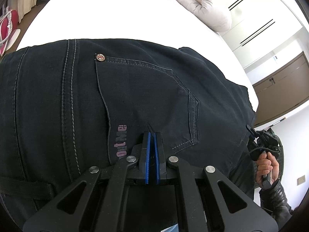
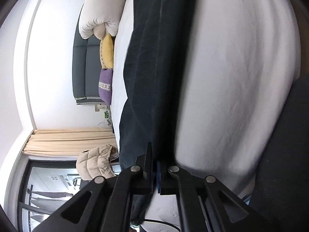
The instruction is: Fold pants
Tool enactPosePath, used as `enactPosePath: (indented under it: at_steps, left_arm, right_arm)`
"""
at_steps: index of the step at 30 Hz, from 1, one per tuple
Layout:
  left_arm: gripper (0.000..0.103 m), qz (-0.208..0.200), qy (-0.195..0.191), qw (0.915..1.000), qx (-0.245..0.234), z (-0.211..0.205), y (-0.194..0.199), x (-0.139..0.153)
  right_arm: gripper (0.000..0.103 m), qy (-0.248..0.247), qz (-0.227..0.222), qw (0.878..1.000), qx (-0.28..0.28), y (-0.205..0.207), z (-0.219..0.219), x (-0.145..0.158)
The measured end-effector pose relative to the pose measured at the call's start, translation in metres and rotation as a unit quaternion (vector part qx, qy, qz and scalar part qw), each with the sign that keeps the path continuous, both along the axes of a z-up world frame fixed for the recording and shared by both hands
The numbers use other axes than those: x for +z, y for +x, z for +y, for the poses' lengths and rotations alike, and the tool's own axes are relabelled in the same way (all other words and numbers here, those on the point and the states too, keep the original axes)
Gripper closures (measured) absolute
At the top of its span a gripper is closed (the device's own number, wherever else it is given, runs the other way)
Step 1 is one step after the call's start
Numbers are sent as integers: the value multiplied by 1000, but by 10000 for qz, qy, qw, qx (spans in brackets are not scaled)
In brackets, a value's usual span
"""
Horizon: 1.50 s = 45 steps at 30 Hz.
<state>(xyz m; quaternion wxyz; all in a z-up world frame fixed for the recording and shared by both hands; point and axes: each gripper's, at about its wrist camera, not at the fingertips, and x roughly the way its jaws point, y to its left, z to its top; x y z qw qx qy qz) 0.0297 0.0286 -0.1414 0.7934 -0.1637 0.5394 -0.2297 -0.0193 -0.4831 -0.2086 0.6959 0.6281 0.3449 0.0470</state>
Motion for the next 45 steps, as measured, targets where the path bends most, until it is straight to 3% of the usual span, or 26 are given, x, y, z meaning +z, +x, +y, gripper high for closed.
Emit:
enactPosePath:
  at_steps: [4,6,8,12,13,15,21,23,24,25,26,27,29,31,32,33,34,36,40,42,44,45]
  left_arm:
    - [98,-3,-39,10000,18,1,-1,-1]
    - [98,-17,-35,10000,25,1,-1,-2]
    - [98,-19,-41,10000,15,1,-2,-3]
    - [98,-22,-35,10000,35,3,-3,-2]
    - [98,-22,-34,10000,39,3,-4,-2]
    - [98,-18,-36,10000,44,3,-4,-3]
    - [98,-16,-66,10000,36,4,-3,-3]
    - [98,-13,-93,9999,44,5,-3,-4]
    - [98,-10,-107,9999,51,6,-3,-4]
    - [98,-5,-117,9999,63,7,-2,-4]
    - [98,-1,-121,9999,75,8,-2,-4]
    - [98,-4,-115,9999,80,9,-2,-4]
    - [98,-13,-107,9999,94,9,-2,-3]
    - [98,-12,-102,9999,112,9,-1,-3]
    - [98,-10,-88,9999,126,9,-1,-2]
    - [98,-10,-58,9999,134,9,0,-2]
    - [98,-15,-26,9999,132,8,-1,-1]
    - [98,-21,-22,9999,125,9,-1,0]
    - [98,1,-78,9999,116,11,-1,0]
    - [98,13,-97,9999,106,13,0,-1]
    - [98,28,-119,9999,103,15,0,-3]
    - [98,29,-139,9999,93,15,1,-3]
  right_arm:
    - [97,27,-19,9999,-112,-2,-5,11]
    - [82,231,-35,9993,-301,-2,-19,10]
    - [77,277,-104,9982,-515,0,-37,13]
    - [77,93,-189,9930,-1163,4,-82,17]
    - [79,207,-218,9910,-1303,3,-91,13]
    - [96,278,-164,9884,-1482,0,-107,5]
    - [101,-101,-150,9855,-1690,-18,-126,4]
    - [94,-88,-90,9819,-1889,-31,-137,7]
    - [84,-130,-47,9806,-1956,-35,-139,10]
    - [74,-368,76,9768,-2106,-43,-142,23]
    - [54,-630,244,9726,-2226,-50,-140,31]
    - [52,-1113,383,9641,-2381,-55,-136,52]
    - [54,-1344,68,9724,-1906,-38,-120,75]
    - [68,-1395,-39,9864,-867,5,-88,92]
    - [80,-1389,-109,9898,-290,28,-67,97]
    - [83,-1374,-199,9890,514,60,-31,102]
    - [84,-1360,-273,9858,950,78,-7,104]
    - [92,-1082,-403,9719,2050,123,58,96]
    - [92,-425,-113,9578,2840,177,122,54]
    - [92,-605,212,9547,2905,194,131,31]
    - [103,-563,411,9662,2483,200,108,13]
    - [103,-366,381,9757,2126,192,89,4]
